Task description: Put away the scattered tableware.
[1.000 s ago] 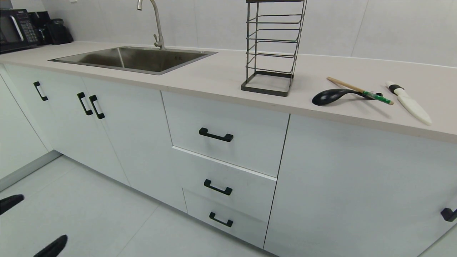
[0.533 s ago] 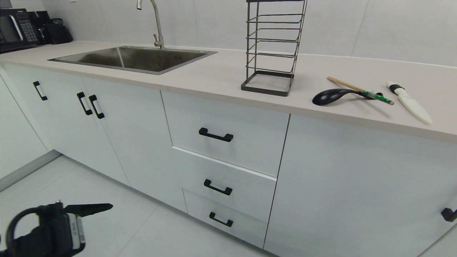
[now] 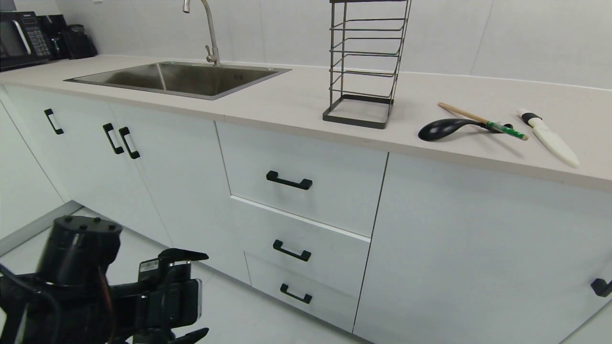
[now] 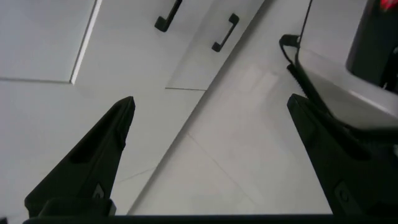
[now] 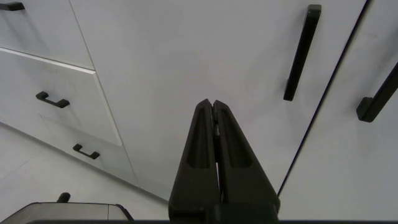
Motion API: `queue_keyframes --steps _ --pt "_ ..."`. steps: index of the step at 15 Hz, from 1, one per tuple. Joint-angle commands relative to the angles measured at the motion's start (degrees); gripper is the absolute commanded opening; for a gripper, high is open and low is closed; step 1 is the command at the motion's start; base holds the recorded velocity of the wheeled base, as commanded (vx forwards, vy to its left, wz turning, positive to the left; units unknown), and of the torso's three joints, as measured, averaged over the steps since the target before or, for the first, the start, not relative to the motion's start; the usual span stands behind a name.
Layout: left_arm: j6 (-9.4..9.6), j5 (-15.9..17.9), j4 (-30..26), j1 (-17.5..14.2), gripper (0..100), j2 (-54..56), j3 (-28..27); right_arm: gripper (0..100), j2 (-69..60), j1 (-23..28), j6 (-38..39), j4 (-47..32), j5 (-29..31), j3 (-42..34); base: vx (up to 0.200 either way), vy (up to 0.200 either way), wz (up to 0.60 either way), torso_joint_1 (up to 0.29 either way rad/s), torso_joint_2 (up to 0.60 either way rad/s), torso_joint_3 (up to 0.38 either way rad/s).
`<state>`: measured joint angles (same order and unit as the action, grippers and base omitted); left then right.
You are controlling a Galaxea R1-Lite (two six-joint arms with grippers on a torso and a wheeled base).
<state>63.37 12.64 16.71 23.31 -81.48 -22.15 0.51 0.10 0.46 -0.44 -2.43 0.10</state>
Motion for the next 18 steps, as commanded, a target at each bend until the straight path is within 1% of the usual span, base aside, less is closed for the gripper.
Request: queue_keyframes --steps 1,4,6,8,10,11,13,14,15,18 --pt "2.2 -1.0 6.9 0.1 100 -12.3 -0.5 0 0.0 0.0 0.0 0.0 0.0 0.0 0.0 0.0 0.0 0.0 0.0 0.0" --pt "1.85 -1.9 15.5 0.2 100 -20.1 -1.3 0 0.1 0.0 0.0 0.0 0.0 0.1 0.0 0.0 0.0 0.0 0.0 0.0" --pt "2.2 -2.0 18.4 0.2 100 -23.5 -2.9 0 0.0 0.0 0.0 0.0 0.0 0.0 0.0 0.0 0.0 0.0 0.0 0.0" --pt "2.64 -2.0 18.7 0.9 100 -25.9 -5.1 0 0.0 0.0 0.1 0.0 0.0 0.0 0.0 0.0 0.0 0.0 0.0 0.0" --pt "5.1 -1.5 18.7 2.4 100 -29.7 -10.3 0 0.0 0.0 0.0 0.0 0.0 0.0 0.0 0.0 0.0 0.0 0.0 0.0" --pt "5.98 -1.2 18.7 3.1 100 -31.7 -12.5 0 0.1 0.0 0.0 0.0 0.0 0.0 0.0 0.0 0.0 0.0 0.0 0.0" --pt "6.24 -0.4 18.7 4.6 100 -35.7 -15.7 0 0.0 0.0 0.0 0.0 0.0 0.1 0.0 0.0 0.0 0.0 0.0 0.0" --pt "6.24 -0.3 18.7 4.8 100 -36.7 -16.5 0 0.0 0.0 0.0 0.0 0.0 0.0 0.0 0.0 0.0 0.0 0.0 0.0" --pt "6.33 -0.2 18.7 5.2 100 -39.1 -18.5 0 0.0 0.0 0.1 0.0 0.0 0.0 0.0 0.0 0.0 0.0 0.0 0.0" --pt "6.33 -0.1 18.8 5.1 100 -43.1 -21.8 0 0.0 0.0 0.0 0.0 0.0 0.0 0.0 0.0 0.0 0.0 0.0 0.0"
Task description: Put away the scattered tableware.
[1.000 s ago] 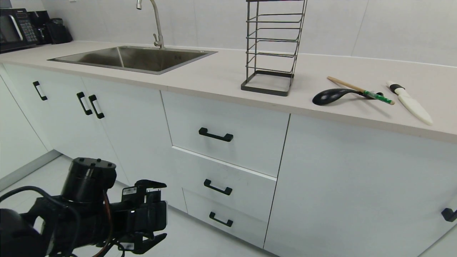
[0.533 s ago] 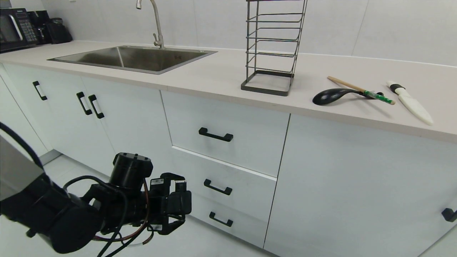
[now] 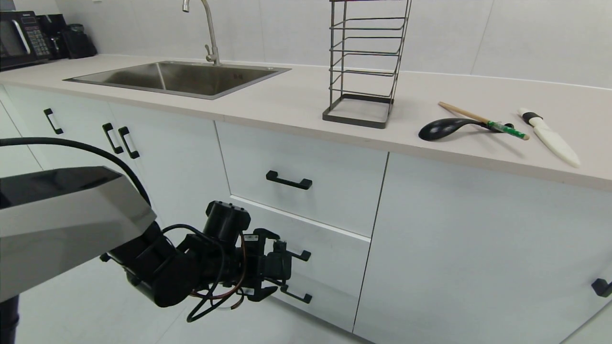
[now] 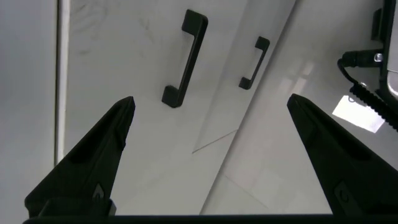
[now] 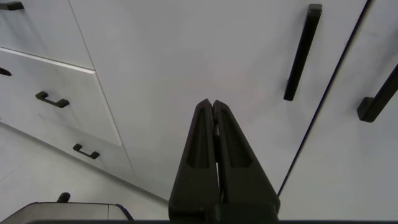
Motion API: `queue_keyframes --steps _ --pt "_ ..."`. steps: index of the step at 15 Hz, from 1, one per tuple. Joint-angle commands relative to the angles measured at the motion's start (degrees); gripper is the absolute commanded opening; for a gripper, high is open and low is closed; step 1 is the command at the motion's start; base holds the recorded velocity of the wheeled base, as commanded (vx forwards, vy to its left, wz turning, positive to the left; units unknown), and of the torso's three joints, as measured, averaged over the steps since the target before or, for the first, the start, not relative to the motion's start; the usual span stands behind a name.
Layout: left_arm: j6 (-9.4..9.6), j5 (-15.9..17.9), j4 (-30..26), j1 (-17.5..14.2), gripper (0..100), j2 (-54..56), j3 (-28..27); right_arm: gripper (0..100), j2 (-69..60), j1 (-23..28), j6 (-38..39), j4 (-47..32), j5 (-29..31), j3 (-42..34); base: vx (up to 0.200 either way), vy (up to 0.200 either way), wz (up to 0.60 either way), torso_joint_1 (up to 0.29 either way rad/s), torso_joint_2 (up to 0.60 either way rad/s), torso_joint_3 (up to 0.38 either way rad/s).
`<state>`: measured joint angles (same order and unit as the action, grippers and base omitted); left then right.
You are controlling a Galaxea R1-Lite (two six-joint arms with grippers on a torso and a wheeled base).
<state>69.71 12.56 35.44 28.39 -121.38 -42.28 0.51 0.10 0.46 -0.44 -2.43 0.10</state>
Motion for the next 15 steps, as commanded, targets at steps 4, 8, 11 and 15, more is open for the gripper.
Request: queue_keyframes --steps 4,8,11,15 --pt "-0.01 0.1 0.1 0.2 100 -7.2 -5.3 0 0.0 0.0 0.1 0.0 0.0 0.0 0.0 0.0 0.0 0.0 0.0 0.0" --pt "-0.01 1.5 0.1 0.3 100 -11.1 -8.6 0 0.0 0.0 0.1 0.0 0.0 0.0 0.0 0.0 0.0 0.0 0.0 0.0" --pt "-0.01 1.7 0.1 0.3 100 -13.4 -10.4 0 0.1 0.0 0.0 0.0 0.0 0.0 0.0 0.0 0.0 0.0 0.0 0.0" --pt "-0.01 1.7 0.2 0.3 100 -15.3 -11.9 0 0.1 -0.1 0.1 0.0 0.0 0.1 0.0 0.0 0.0 0.0 0.0 0.0"
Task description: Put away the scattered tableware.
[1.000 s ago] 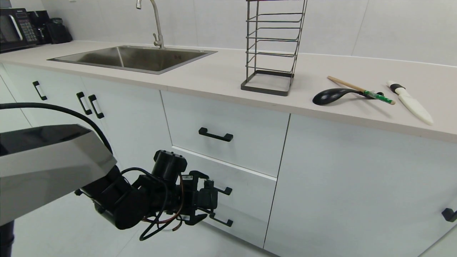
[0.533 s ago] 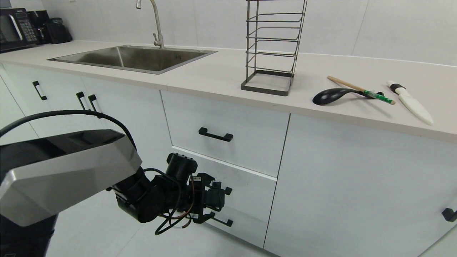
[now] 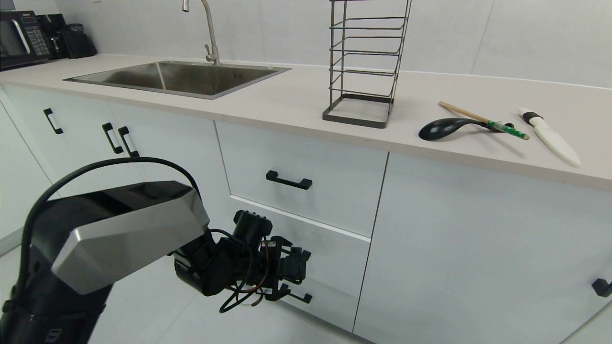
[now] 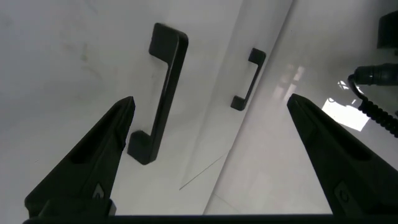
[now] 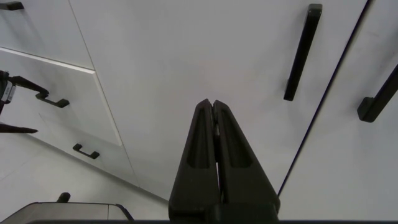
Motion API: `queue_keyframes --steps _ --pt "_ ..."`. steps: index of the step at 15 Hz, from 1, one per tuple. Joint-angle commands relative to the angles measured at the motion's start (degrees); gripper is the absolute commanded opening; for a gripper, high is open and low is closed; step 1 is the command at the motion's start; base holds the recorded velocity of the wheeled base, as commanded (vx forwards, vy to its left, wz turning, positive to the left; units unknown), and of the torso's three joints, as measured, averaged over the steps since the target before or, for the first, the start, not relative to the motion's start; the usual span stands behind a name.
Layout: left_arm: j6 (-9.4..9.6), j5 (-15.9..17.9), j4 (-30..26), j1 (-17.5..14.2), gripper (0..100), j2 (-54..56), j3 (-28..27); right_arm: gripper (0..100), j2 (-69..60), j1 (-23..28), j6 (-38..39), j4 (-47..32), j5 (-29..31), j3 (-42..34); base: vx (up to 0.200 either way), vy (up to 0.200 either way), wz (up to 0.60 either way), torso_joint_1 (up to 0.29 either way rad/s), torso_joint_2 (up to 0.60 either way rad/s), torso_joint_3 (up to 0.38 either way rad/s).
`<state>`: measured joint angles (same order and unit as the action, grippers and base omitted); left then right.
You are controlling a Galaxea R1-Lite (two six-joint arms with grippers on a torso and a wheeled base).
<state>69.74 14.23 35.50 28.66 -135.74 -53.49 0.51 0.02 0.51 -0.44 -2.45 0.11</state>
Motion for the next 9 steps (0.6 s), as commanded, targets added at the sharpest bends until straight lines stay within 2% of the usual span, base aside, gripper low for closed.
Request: queue_keyframes --steps 1,9 --pt "-0.05 0.0 0.0 0.1 100 -1.3 -1.1 0 0.1 0.0 -0.1 0.0 0.0 0.0 0.0 0.0 0.0 0.0 0.0 0.0" --pt "0.04 -0.1 0.1 0.4 100 -4.4 -1.8 0 0.0 0.0 -0.1 0.0 0.0 0.0 0.0 0.0 0.0 0.0 0.0 0.0"
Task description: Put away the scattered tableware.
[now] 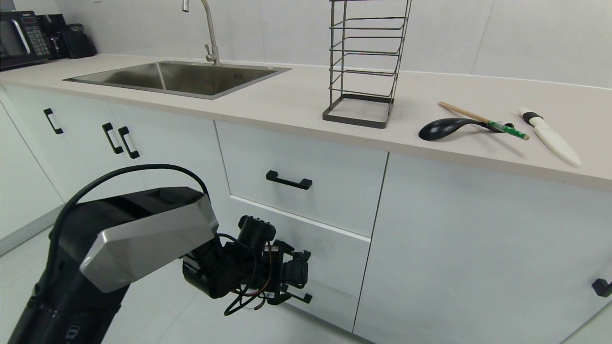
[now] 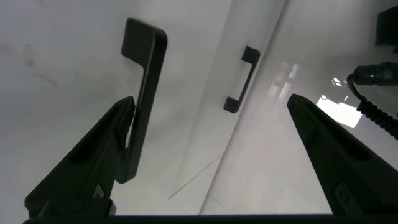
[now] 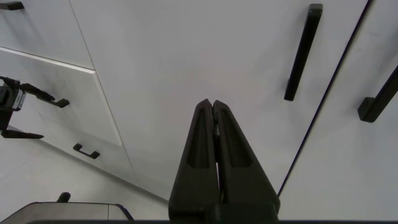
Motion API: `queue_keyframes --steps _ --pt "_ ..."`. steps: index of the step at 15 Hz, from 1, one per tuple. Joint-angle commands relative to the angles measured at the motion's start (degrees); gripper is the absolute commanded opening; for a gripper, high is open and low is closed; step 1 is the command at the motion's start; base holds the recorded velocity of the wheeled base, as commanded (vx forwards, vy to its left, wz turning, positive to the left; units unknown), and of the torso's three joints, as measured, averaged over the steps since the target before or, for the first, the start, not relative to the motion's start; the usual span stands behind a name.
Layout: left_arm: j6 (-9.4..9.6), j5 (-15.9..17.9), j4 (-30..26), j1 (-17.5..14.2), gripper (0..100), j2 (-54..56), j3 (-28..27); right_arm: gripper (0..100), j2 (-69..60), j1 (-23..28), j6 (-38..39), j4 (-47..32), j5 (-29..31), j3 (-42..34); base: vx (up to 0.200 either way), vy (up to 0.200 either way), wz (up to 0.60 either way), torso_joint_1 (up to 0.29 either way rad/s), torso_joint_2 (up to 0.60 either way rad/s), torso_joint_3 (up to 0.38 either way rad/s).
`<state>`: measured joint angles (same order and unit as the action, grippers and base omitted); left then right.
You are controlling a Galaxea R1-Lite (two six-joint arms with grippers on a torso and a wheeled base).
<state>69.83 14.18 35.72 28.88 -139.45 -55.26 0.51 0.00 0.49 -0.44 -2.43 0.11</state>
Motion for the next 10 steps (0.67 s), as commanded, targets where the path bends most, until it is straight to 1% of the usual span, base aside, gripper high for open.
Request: queue_keyframes --steps 1,4,10 --pt "0.05 0.0 -0.2 0.4 100 -0.7 0.2 0 0.0 0.0 0.0 0.0 0.0 0.1 0.0 0.0 0.0 0.0 0.0 0.0" --pt "0.05 0.0 -0.2 1.4 100 -0.9 0.7 0 0.0 0.0 0.0 0.0 0.0 0.0 0.0 0.0 0.0 0.0 0.0 0.0" --pt "0.05 -0.1 -0.2 1.8 100 -0.1 2.2 0 0.1 0.0 0.0 0.0 0.0 0.0 0.0 0.0 0.0 0.0 0.0 0.0"
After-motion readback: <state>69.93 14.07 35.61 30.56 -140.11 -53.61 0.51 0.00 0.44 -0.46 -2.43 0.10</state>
